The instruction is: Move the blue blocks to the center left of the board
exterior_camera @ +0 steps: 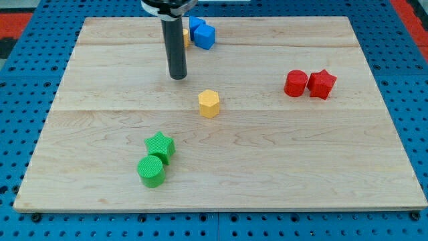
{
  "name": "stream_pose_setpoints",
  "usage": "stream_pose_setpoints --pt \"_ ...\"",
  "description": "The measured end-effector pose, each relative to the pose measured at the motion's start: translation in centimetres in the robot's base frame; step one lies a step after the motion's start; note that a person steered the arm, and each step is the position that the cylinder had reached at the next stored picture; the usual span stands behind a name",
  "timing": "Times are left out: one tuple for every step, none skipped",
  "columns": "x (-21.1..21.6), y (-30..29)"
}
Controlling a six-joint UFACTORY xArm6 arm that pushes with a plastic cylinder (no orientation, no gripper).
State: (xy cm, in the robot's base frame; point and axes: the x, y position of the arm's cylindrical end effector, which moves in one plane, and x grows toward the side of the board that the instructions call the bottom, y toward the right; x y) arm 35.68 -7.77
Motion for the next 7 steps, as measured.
stream_pose_setpoints --pt "-1.9 -0.5" --pt "-3.3 -0.5" --pt "-3.3 -0.8" --pt "-3.3 -2.9" --pt "-3.4 -5.1" --pt "-3.4 -5.5" --pt "-6.6 -6.4"
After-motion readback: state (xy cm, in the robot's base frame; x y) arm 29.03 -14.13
